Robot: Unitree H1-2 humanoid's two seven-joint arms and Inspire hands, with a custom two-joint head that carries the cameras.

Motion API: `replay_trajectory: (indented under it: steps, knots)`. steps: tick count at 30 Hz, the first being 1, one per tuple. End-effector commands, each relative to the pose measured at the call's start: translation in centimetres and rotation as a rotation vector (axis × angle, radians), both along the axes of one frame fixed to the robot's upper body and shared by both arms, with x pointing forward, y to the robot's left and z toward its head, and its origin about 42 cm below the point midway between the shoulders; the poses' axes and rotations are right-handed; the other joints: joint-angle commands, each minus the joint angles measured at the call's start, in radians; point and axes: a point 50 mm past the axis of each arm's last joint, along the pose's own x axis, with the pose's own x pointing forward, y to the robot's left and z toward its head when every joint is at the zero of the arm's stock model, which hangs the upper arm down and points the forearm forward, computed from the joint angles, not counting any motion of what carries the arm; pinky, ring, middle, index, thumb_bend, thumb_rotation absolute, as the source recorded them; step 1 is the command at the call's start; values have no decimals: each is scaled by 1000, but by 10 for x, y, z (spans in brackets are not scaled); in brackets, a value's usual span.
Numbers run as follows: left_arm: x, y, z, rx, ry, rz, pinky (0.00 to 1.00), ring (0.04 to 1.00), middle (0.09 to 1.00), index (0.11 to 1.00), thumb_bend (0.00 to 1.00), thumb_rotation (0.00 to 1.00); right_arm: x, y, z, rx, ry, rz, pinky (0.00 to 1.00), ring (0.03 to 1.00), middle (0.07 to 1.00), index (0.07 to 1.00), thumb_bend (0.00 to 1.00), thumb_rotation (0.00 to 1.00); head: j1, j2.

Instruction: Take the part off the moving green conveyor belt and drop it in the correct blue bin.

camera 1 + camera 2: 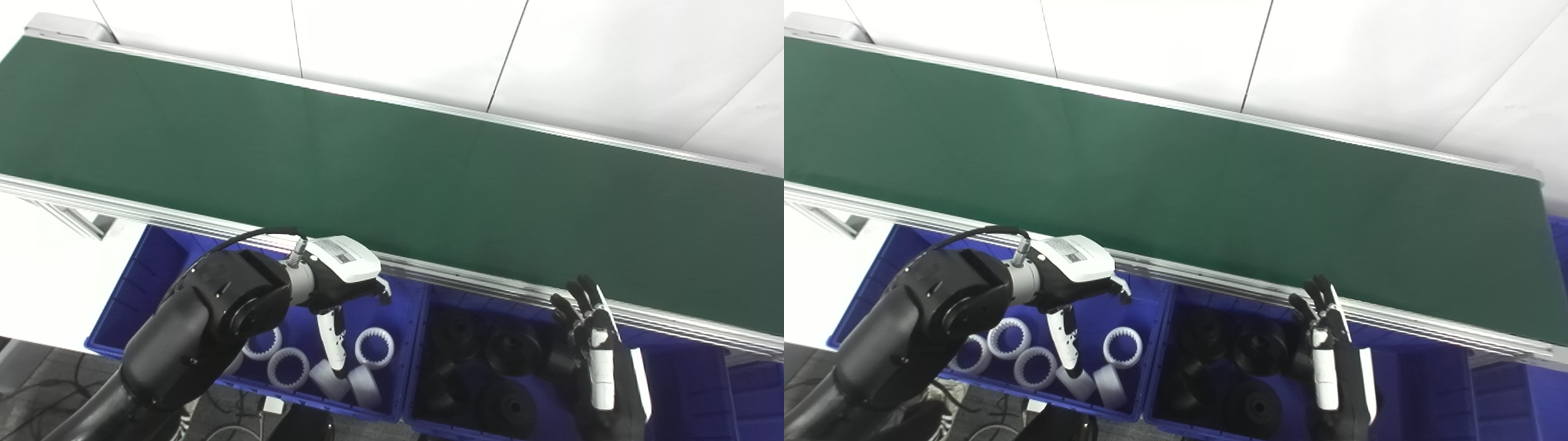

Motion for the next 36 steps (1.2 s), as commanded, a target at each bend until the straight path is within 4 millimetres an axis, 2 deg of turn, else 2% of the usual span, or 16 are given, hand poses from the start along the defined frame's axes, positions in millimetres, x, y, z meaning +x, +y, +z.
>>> replay_trajectory:
  steps: [1, 5, 7, 8, 9, 10, 12, 14, 15, 16, 19, 23, 27, 31, 34, 36]
  knots:
    - [0, 0, 16, -39, -75, -13, 807, 883, 912, 842, 926, 371, 1, 1, 7, 2, -44, 1, 886, 875, 932, 945, 844, 901, 1, 0]
    - [-4, 3, 26, -86, -87, 4, 787, 866, 886, 827, 862, 320, 1, 4, 7, 3, -41, 0, 885, 873, 931, 941, 842, 901, -19, -3]
    - [-10, 8, 36, -250, -156, 17, 700, 778, 802, 767, 773, 213, 1, 7, 6, -4, -43, 3, 880, 868, 927, 944, 827, 909, -45, -4]
    - [-15, 11, 42, -384, -175, 59, 694, 772, 797, 763, 768, 205, 1, 9, 6, -14, -45, 6, 880, 868, 927, 944, 826, 910, -73, -6]
    - [-19, 15, 46, -474, -185, 92, 642, 735, 767, 740, 717, 212, 1, 10, 5, -20, -47, 9, 875, 864, 925, 947, 819, 920, -73, -6]
    - [-25, 20, 51, -598, -180, 148, 624, 723, 757, 733, 700, 214, 1, 13, 5, -32, -54, 15, 874, 863, 924, 948, 816, 923, -113, -8]
    - [-37, 30, 56, -827, -141, 256, 548, 668, 722, 721, 647, 293, 0, 17, 4, -47, -59, 23, 875, 865, 929, 954, 797, 941, -157, -10]
    - [-46, 38, 55, -982, -93, 356, 547, 670, 720, 728, 634, 330, 0, 23, 3, -57, -59, 27, 873, 865, 930, 954, 799, 946, -206, -14]
    - [-52, 43, 50, -1062, -68, 425, 551, 674, 721, 730, 632, 345, 1, 27, 2, -67, -58, 30, 872, 865, 930, 955, 799, 947, -258, -19]
    - [-58, 45, 43, -1162, -30, 510, 550, 673, 735, 741, 650, 397, 1, 30, 2, -78, -57, 28, 866, 869, 932, 956, 797, 960, -258, -19]
    - [-77, 48, 18, -1382, 81, 810, 605, 717, 772, 775, 592, 381, 2, 42, 0, -92, -55, 14, 852, 876, 933, 952, 783, 971, -372, -36]
    - [-83, 52, -21, -1479, 204, 1052, 723, 786, 837, 847, 570, 448, 6, 59, -3, -101, -52, -16, 856, 894, 943, 946, 770, 979, -465, -58]
    - [-78, 63, -53, -1395, 211, 1097, 805, 880, 924, 919, 654, 541, 10, 73, -8, -97, -49, -45, 881, 914, 968, 960, 740, 1000, -535, -78]
    - [-74, 71, -64, -1343, 214, 1047, 882, 931, 968, 970, 652, 564, 12, 85, -14, -97, -51, -66, 873, 913, 968, 954, 731, 1000, -593, -102]
    - [-74, 74, -70, -1321, 236, 983, 985, 987, 996, 998, 698, 583, 13, 90, -18, -92, -53, -67, 867, 905, 966, 948, 729, 1000, -605, -113]
    - [-74, 75, -73, -1316, 250, 950, 996, 996, 999, 1000, 730, 565, 12, 92, -20, -95, -48, -64, 866, 905, 967, 950, 734, 1000, -611, -127]
